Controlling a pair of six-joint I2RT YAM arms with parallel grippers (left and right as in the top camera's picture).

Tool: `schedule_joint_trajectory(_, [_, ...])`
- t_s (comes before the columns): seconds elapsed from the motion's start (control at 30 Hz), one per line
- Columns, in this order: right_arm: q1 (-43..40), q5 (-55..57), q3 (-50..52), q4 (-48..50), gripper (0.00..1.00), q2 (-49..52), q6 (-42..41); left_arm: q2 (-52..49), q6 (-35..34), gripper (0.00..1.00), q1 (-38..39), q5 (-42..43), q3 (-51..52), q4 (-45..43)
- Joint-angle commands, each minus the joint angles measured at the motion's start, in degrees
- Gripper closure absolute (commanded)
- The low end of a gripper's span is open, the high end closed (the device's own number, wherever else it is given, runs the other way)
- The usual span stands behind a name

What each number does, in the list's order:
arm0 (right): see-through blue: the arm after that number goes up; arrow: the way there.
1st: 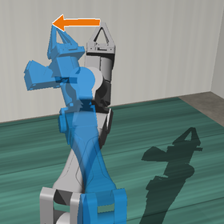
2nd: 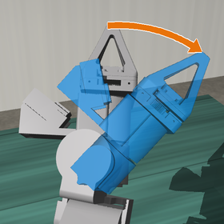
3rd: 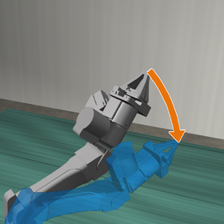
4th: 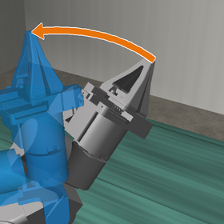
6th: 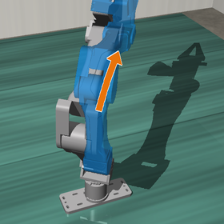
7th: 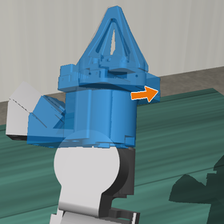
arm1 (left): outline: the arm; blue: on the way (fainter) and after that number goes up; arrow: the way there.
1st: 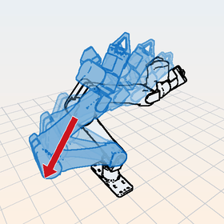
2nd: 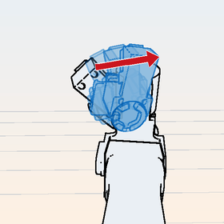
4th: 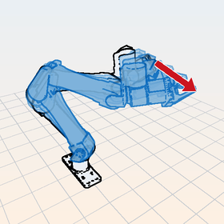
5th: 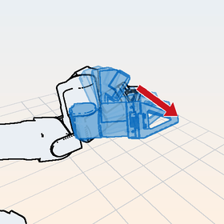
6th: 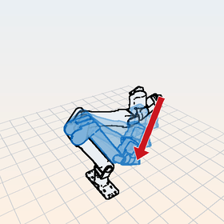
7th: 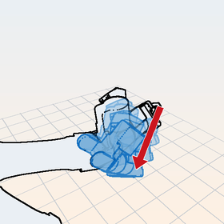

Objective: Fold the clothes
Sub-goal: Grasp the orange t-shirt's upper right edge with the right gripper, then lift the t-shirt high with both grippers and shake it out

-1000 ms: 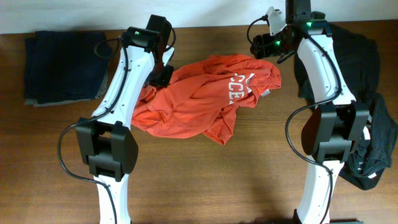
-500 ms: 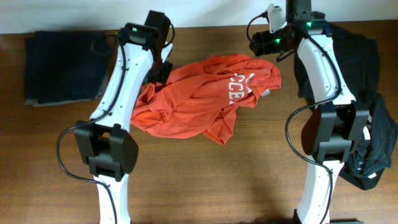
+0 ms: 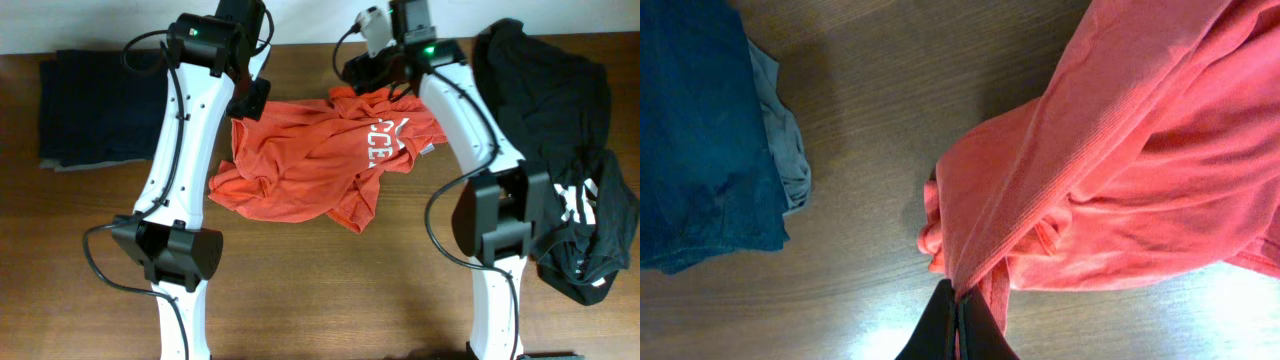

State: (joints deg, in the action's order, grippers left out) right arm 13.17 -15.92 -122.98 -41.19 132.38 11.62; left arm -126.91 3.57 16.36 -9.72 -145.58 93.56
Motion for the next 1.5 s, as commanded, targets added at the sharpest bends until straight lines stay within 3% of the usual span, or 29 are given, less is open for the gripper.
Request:
schedule_joint_trajectory(0.0, [0.22, 1.22, 0.09, 0.37, 0.21, 3.37, 0.39, 1.05, -0.57, 0.99, -0.02, -0.66, -0.94, 0.13])
schedule_joint_trajectory(0.4, [2.23, -0.61, 0.09, 2.67, 0.16, 6.25, 0.39, 1.05, -0.57, 1.00, -0.02, -0.66, -0.94, 0.00])
schedule_joint_trajectory(0.73, [4.85, -0.33, 0.09, 6.88, 0.18, 8.81, 0.48, 1.05, -0.57, 0.99, -0.02, -0.66, -0.94, 0.17])
schedule_joint_trajectory(1.03, [4.44, 6.54, 0.09, 10.47, 0.48, 10.99, -0.52, 1.05, -0.57, 1.00, -0.02, -1.29, -0.94, 0.13])
schedule_joint_trajectory(1.27, [1.09, 5.77, -2.40, 9.35, 0.95, 10.25, -4.85, 1.05, -0.57, 1.00, -0.02, -3.63, -0.94, -0.50])
schedule_joint_trajectory(1.47, [-2.45, 4.70, -11.96, -0.04, 0.96, 6.78, -4.83, 1.05, -0.59, 0.99, -0.02, -6.36, -0.94, -5.31])
